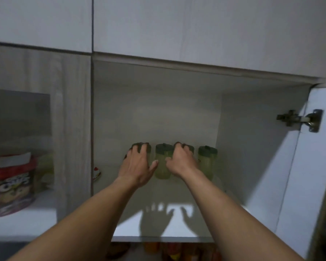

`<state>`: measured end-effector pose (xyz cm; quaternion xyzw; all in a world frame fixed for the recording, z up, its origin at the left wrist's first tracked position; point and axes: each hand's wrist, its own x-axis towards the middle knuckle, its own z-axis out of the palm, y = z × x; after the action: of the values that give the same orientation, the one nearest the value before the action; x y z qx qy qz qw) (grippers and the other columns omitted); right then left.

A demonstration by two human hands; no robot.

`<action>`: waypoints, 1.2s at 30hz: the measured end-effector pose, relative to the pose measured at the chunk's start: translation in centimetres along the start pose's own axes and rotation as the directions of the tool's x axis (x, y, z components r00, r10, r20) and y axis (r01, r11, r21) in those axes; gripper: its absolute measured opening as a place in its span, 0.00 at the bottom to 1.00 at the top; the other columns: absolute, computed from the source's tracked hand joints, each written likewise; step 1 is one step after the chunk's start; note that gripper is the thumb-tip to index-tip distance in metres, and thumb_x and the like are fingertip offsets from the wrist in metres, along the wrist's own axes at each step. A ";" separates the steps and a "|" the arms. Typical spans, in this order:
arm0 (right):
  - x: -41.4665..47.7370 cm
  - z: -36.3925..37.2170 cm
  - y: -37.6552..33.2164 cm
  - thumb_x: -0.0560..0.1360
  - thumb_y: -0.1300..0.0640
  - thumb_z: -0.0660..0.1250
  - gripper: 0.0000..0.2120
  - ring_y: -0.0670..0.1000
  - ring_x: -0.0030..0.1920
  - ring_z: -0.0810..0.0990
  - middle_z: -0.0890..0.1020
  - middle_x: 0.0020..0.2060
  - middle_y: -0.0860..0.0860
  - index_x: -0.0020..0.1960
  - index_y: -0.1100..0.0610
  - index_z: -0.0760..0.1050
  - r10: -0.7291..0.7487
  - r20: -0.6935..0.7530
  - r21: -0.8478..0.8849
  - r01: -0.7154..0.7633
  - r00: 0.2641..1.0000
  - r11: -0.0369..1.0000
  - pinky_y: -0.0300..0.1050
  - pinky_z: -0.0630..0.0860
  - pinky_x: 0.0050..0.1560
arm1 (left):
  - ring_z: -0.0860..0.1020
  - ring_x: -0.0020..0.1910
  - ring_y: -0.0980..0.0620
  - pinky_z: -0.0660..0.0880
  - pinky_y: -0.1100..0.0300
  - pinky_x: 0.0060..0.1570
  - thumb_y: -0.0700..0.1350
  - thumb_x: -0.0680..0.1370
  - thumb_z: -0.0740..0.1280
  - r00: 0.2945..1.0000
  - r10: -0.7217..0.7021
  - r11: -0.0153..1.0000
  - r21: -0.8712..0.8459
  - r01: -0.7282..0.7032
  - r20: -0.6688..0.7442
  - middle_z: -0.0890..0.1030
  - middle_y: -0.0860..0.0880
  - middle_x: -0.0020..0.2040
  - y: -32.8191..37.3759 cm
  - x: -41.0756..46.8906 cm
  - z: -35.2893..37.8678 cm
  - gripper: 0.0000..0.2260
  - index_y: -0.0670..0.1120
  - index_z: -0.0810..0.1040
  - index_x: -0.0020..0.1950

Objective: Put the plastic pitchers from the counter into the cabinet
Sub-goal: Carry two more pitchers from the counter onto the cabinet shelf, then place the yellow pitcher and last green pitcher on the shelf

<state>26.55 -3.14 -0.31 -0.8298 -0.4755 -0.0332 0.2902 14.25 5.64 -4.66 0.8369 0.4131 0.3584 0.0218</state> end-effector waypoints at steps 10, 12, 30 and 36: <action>-10.9 -3.2 -6.8 0.80 0.50 0.62 0.26 0.65 0.72 0.69 0.70 0.72 0.62 0.75 0.60 0.65 -0.222 0.005 0.118 0.220 0.975 0.968 0.55 0.69 0.70 | 0.75 0.65 0.45 0.74 0.52 0.59 0.55 0.81 0.59 0.977 0.101 0.983 0.171 -0.068 -0.189 0.75 0.46 0.70 -0.9 -12.7 -14.2 0.24 0.48 0.66 0.75; -13.4 -3.4 -8.4 0.80 0.50 0.62 0.27 0.65 0.73 0.68 0.69 0.72 0.62 0.75 0.59 0.64 -0.268 0.022 0.133 0.263 0.963 0.956 0.55 0.69 0.70 | 0.73 0.68 0.46 0.72 0.52 0.64 0.54 0.81 0.59 0.972 0.083 0.975 0.219 -0.033 -0.219 0.74 0.45 0.71 -2.3 -15.7 -16.6 0.25 0.46 0.66 0.76; -42.2 3.7 -33.3 0.81 0.48 0.60 0.33 0.63 0.78 0.60 0.62 0.78 0.61 0.81 0.57 0.53 -0.759 0.203 0.409 0.651 0.618 0.639 0.61 0.62 0.75 | 0.51 0.80 0.43 0.52 0.42 0.77 0.58 0.82 0.51 0.759 -0.500 0.612 0.450 0.650 -0.416 0.53 0.42 0.81 -17.3 -47.8 -41.1 0.29 0.48 0.51 0.81; -52.7 7.5 -41.0 0.82 0.49 0.59 0.30 0.62 0.75 0.62 0.63 0.76 0.60 0.80 0.56 0.54 -0.844 0.220 0.488 0.694 0.489 0.529 0.62 0.66 0.71 | 0.50 0.80 0.43 0.51 0.44 0.77 0.59 0.82 0.52 0.655 -0.587 0.486 0.440 0.755 -0.476 0.53 0.43 0.81 -21.1 -58.5 -47.6 0.29 0.49 0.51 0.81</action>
<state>-36.98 -24.34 -5.50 -0.4440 -0.8493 0.1039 0.2658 -52.93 -34.22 -10.37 0.5098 0.7989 0.2752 -0.1617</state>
